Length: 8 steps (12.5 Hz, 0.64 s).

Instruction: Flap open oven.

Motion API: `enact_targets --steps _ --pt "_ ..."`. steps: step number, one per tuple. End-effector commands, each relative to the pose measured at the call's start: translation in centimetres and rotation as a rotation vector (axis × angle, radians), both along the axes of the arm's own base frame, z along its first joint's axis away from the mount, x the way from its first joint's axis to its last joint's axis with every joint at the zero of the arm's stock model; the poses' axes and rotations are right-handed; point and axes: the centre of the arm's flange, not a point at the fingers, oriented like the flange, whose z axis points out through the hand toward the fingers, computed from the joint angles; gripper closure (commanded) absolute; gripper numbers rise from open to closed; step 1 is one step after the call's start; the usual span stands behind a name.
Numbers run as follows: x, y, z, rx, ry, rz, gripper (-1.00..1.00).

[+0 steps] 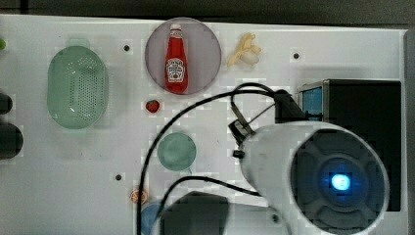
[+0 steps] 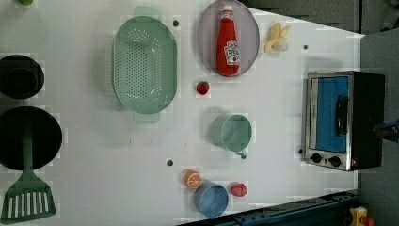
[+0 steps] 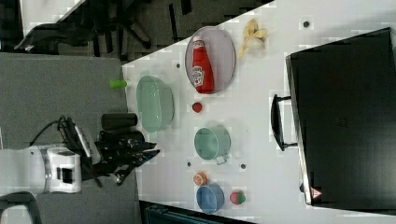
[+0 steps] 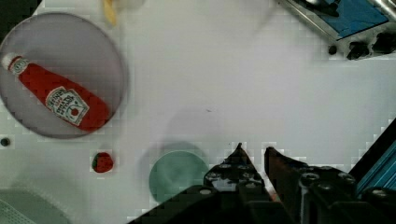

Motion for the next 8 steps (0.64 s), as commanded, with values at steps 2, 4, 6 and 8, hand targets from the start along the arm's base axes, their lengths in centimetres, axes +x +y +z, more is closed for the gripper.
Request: enact_targets --steps 2,4,6,8 --pt "-0.6 -6.2 -3.1 0.027 0.02 0.312 0.65" --pt "-0.6 -9.8 -4.9 0.029 -0.008 0.481 0.65" --pt "-0.5 -12.9 -7.0 0.014 -0.039 0.653 0.65" --pt "-0.4 -15.5 -9.3 -0.008 -0.055 0.808 0.65"
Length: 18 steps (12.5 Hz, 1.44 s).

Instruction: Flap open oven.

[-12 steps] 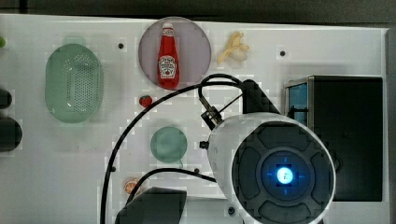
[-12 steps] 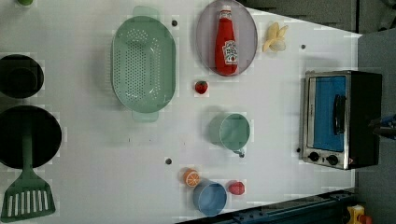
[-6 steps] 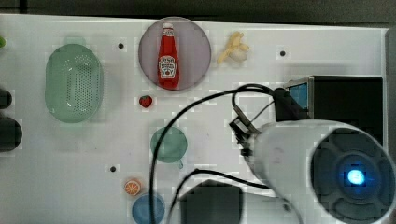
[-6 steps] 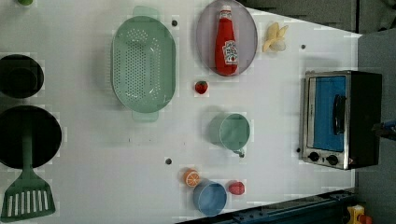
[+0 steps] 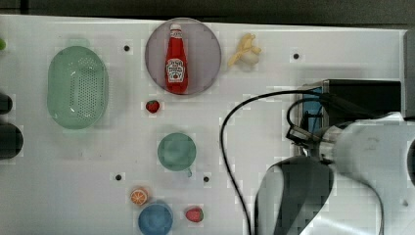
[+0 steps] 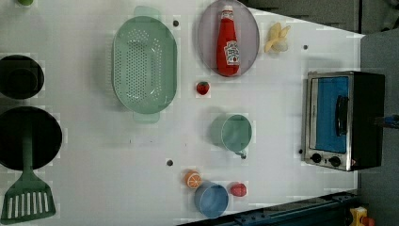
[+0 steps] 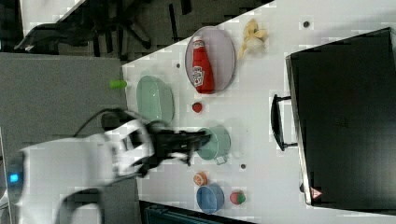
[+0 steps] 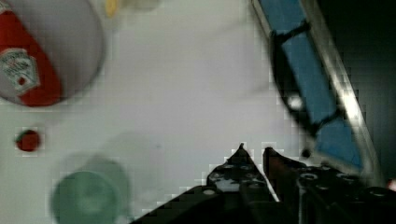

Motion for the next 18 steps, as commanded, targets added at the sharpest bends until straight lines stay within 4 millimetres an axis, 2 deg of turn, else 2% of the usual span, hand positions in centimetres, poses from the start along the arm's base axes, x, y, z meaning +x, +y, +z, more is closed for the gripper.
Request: enact_targets --steps 1,5,11,14,18 --pt "-1.3 -3.9 -3.4 -0.014 -0.021 0.33 0.65" --pt "-0.8 -6.9 -8.9 -0.057 -0.014 0.316 0.65" --pt "-0.1 -7.7 -15.8 -0.118 -0.009 0.31 0.65" --pt "0.1 -7.4 -17.9 -0.126 0.005 0.321 0.65" --pt "1.1 -5.6 -19.0 -0.151 0.022 0.374 0.65"
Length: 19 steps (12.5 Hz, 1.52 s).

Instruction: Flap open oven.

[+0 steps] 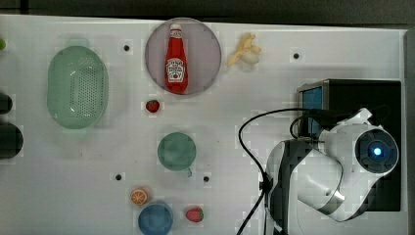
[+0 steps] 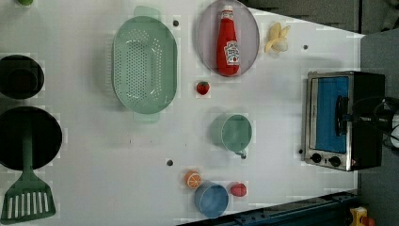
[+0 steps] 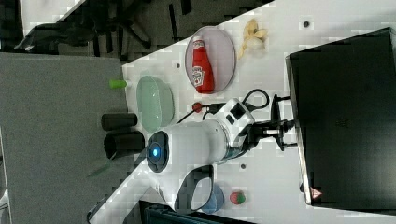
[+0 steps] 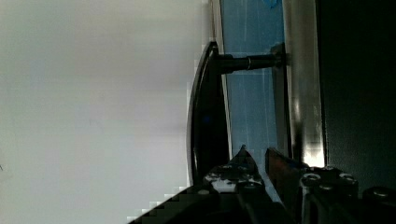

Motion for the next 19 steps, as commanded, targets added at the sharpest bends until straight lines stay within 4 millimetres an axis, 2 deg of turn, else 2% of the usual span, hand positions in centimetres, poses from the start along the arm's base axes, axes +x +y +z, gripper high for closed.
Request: enact_targets --steps 1,5,10,14,19 --pt "1.1 2.3 -0.3 -0.034 0.023 0.088 0.65" --pt "2.1 5.7 -1.0 -0.148 0.064 0.073 0.65" --pt "2.3 11.1 -3.3 -0.207 0.093 0.082 0.65" --pt "2.8 15.7 -6.7 -0.291 0.116 0.079 0.65" --pt "2.6 20.8 -12.4 -0.412 0.136 0.09 0.65"
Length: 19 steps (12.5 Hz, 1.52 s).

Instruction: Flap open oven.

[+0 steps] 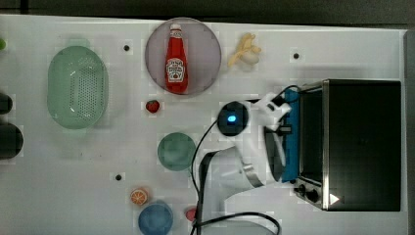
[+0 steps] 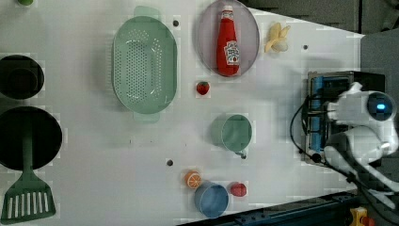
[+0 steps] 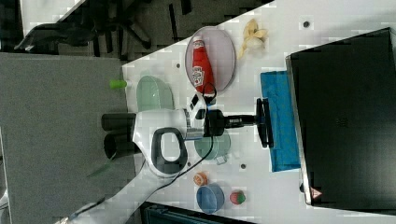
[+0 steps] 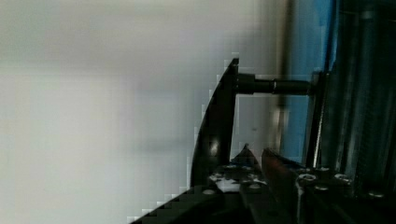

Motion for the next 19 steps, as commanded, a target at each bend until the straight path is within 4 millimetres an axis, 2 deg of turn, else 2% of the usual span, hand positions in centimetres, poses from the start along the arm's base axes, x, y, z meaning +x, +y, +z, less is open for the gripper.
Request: enact_targets --steps 1,6,8,9,10,12,15,17,19 --pt "-0.8 4.8 -4.6 -0.08 -0.025 -0.056 0.65" --pt "-0.8 8.4 -10.0 -0.143 -0.001 -0.031 0.65" --pt "-0.1 8.4 -10.3 -0.149 -0.028 -0.059 0.65" --pt "0.7 8.7 -9.6 -0.134 -0.056 -0.054 0.65" --pt "1.8 9.0 -8.3 -0.116 -0.094 -0.06 0.65" --pt "3.8 9.3 -3.8 -0.057 -0.186 -0.15 0.65" --pt "5.5 9.1 5.7 0.133 -0.334 -0.431 0.65" --pt "5.2 8.9 12.0 0.242 -0.379 -0.584 0.65" --pt "3.8 8.4 17.3 0.324 -0.345 -0.726 0.65"
